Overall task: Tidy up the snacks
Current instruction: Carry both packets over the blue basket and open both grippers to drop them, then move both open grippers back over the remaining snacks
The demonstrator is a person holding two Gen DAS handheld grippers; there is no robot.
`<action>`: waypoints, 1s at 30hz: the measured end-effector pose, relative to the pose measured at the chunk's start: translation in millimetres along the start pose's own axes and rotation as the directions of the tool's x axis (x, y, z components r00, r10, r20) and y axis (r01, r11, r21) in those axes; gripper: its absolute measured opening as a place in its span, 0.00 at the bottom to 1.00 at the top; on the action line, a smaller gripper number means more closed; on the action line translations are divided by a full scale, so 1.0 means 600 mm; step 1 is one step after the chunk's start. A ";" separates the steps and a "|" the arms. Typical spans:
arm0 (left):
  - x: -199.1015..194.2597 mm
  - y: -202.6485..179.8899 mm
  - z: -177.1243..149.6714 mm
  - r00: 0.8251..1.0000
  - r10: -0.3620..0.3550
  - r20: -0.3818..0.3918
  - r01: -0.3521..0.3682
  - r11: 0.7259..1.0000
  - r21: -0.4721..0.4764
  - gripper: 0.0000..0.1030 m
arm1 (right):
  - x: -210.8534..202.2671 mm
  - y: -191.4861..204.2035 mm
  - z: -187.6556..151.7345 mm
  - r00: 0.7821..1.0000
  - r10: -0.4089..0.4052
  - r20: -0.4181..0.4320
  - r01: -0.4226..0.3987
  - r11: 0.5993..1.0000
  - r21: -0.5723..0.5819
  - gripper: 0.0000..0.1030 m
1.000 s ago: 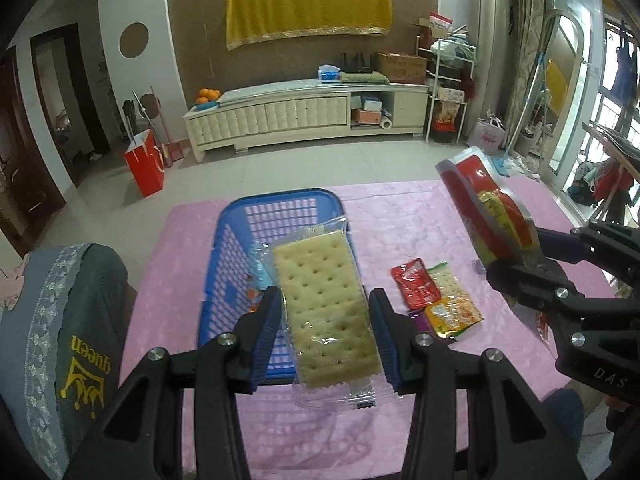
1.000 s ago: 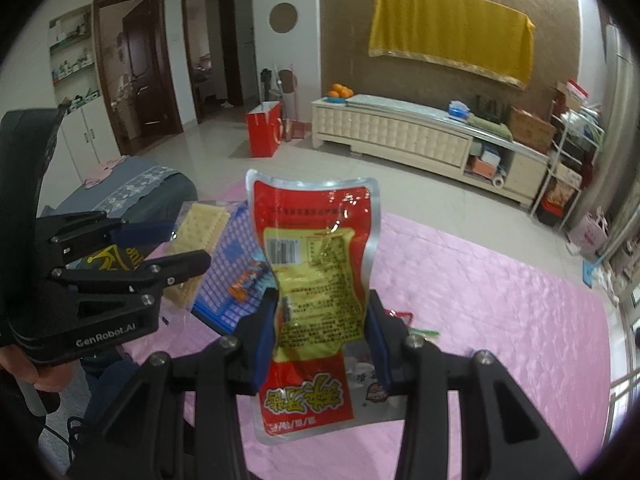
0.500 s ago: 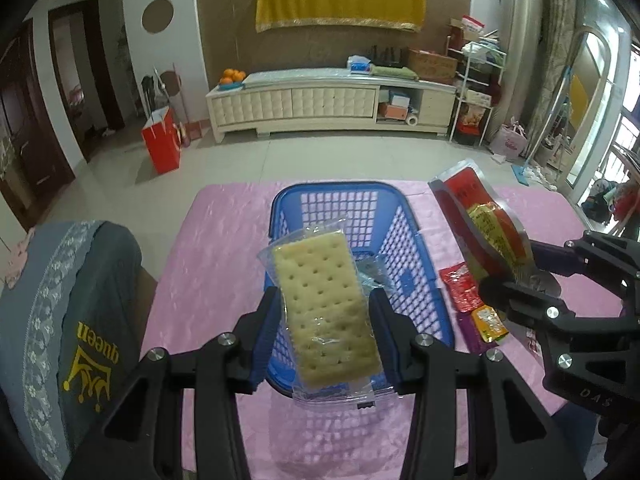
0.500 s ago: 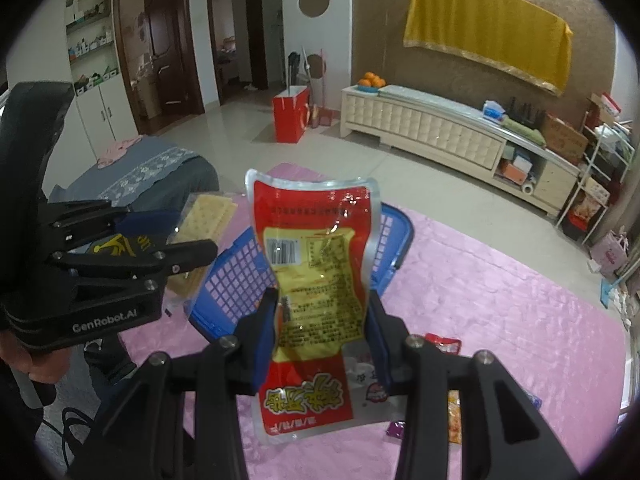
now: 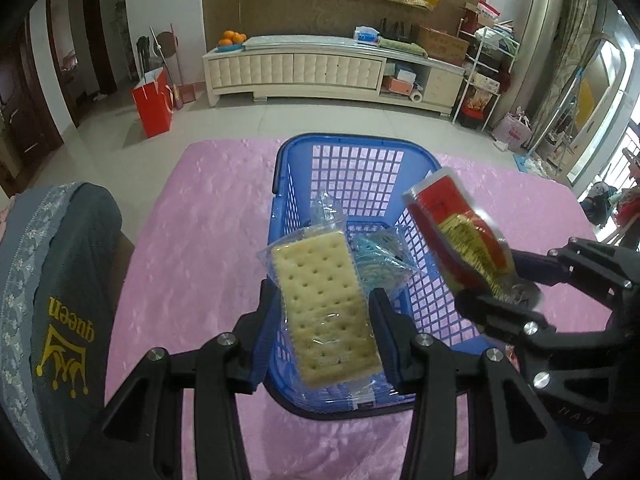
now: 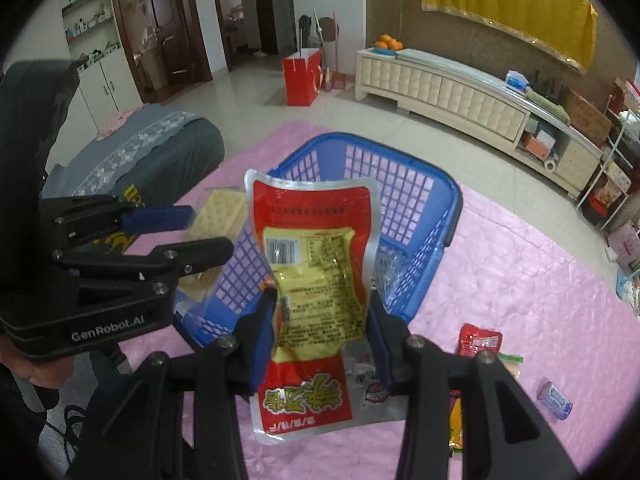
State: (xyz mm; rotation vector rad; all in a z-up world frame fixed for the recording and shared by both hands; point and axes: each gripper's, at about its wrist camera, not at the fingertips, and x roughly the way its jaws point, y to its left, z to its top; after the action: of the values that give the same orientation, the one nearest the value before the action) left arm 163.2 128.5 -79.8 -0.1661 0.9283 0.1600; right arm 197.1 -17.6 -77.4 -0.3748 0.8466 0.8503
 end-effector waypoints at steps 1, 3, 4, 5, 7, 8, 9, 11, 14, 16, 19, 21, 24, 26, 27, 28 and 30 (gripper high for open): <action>0.005 0.002 0.003 1.000 -0.003 -0.006 0.003 1.000 -0.004 0.41 | 0.005 0.001 0.001 1.000 -0.003 -0.005 0.003 1.000 -0.001 0.46; 0.016 0.004 0.007 1.000 -0.003 -0.017 0.003 1.000 -0.012 0.41 | 0.013 0.002 0.004 1.000 -0.002 -0.017 0.002 1.000 -0.007 0.46; 0.019 0.004 0.008 1.000 0.000 -0.021 0.000 1.000 -0.014 0.41 | 0.015 0.003 0.004 1.000 0.000 -0.020 0.000 1.000 -0.010 0.46; 0.022 0.004 0.009 1.000 -0.001 -0.024 0.001 1.000 -0.013 0.41 | 0.017 0.006 0.005 1.000 0.000 -0.024 -0.001 1.000 -0.015 0.46; 0.025 0.006 0.007 1.000 -0.002 -0.025 0.002 1.000 -0.002 0.41 | 0.020 0.007 0.006 1.000 -0.003 -0.030 0.003 1.000 -0.020 0.46; 0.023 0.003 0.007 1.000 0.004 -0.018 -0.004 1.000 0.007 0.42 | 0.022 0.008 0.007 0.999 -0.002 -0.032 0.001 1.000 -0.018 0.46; 0.022 0.000 0.007 1.000 0.005 -0.015 -0.004 1.000 0.015 0.42 | 0.024 0.008 0.009 1.000 0.002 -0.031 -0.002 1.000 -0.013 0.47; 0.022 0.002 0.005 1.000 0.003 -0.015 -0.003 1.000 0.014 0.42 | 0.027 0.009 0.011 0.999 0.007 -0.038 -0.008 1.000 -0.005 0.48; 0.022 0.006 0.004 1.000 -0.003 -0.014 0.003 1.000 0.014 0.44 | 0.028 0.010 0.012 0.999 0.017 -0.039 -0.017 1.000 -0.009 0.53; 0.019 0.005 0.001 1.000 -0.005 -0.015 0.005 1.000 0.019 0.45 | 0.027 0.009 0.010 0.999 0.013 -0.047 -0.013 1.000 -0.006 0.58; 0.011 0.006 -0.002 1.000 0.009 -0.004 -0.009 1.000 0.025 0.52 | 0.022 0.007 0.005 0.999 0.017 -0.052 -0.016 1.000 0.004 0.65; 0.007 0.004 -0.003 1.000 0.025 0.003 -0.025 0.999 0.031 0.54 | 0.012 0.005 0.002 0.999 0.005 -0.044 -0.005 1.000 0.007 0.66; -0.001 -0.001 -0.008 1.000 0.027 -0.001 -0.027 0.999 0.033 0.60 | -0.006 0.001 -0.003 1.000 -0.007 -0.026 0.008 1.000 0.005 0.70; -0.010 -0.006 -0.010 1.000 0.026 0.002 -0.026 0.999 0.037 0.60 | -0.021 -0.001 -0.005 1.000 -0.017 -0.012 0.017 1.000 0.008 0.71; -0.014 -0.009 -0.011 1.000 0.026 0.004 -0.026 0.999 0.038 0.60 | -0.029 -0.004 -0.007 1.000 -0.026 -0.005 0.026 1.000 0.009 0.72; -0.020 -0.013 -0.012 1.000 0.027 0.008 -0.027 0.999 0.038 0.60 | -0.041 -0.008 -0.010 0.999 -0.036 0.004 0.036 0.999 0.013 0.72; -0.036 -0.022 -0.013 1.000 0.019 0.019 -0.020 0.999 0.042 0.60 | -0.057 -0.014 -0.012 0.999 -0.042 0.017 0.042 0.999 0.025 0.72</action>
State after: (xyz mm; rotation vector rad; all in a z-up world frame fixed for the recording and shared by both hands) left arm 147.4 112.3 -66.2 -0.1167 0.9148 0.1598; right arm 187.7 -44.1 -55.5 -0.3619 0.8291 0.8027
